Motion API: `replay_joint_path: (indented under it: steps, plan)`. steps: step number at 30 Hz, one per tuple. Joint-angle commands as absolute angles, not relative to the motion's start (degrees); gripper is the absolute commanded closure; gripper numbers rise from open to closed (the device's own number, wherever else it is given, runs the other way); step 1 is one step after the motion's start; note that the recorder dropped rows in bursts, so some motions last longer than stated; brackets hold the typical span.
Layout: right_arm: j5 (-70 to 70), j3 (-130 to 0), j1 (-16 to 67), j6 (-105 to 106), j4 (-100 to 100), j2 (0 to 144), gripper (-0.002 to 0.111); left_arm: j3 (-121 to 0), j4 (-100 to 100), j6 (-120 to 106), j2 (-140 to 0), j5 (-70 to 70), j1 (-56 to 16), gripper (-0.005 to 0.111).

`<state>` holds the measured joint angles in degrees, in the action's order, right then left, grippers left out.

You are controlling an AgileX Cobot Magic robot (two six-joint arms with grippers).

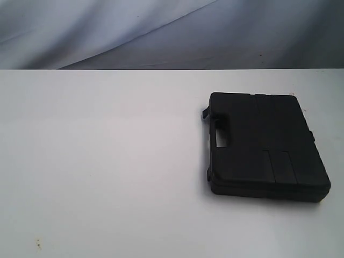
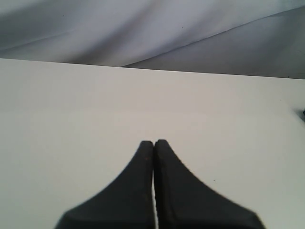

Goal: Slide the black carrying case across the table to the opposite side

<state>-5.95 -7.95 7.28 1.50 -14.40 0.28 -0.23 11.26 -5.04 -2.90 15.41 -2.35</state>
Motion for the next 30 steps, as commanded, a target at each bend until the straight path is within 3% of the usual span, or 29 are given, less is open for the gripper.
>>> replay_joint_path:
  steps: [1, 12, 18, 30]
  plan:
    - [-5.1, -17.1, 6.8, 2.3, -4.0, 0.0, 0.108, 0.0, 11.3, -5.0, -2.7, 15.3, -2.2, 0.107]
    - [2.3, -28.0, 6.9, 3.2, 2.3, 6.6, 0.108, 0.0, 11.3, -5.0, -2.7, 15.3, -2.2, 0.107]
    - [12.0, -40.0, 10.3, 4.9, 1.8, 22.1, 0.108, 0.0, 11.3, -5.0, -2.7, 15.3, -2.2, 0.107]
    - [32.3, -58.4, 25.8, 7.9, -15.9, 57.8, 0.108, 0.0, 11.3, -5.0, -2.7, 15.3, -2.2, 0.107]
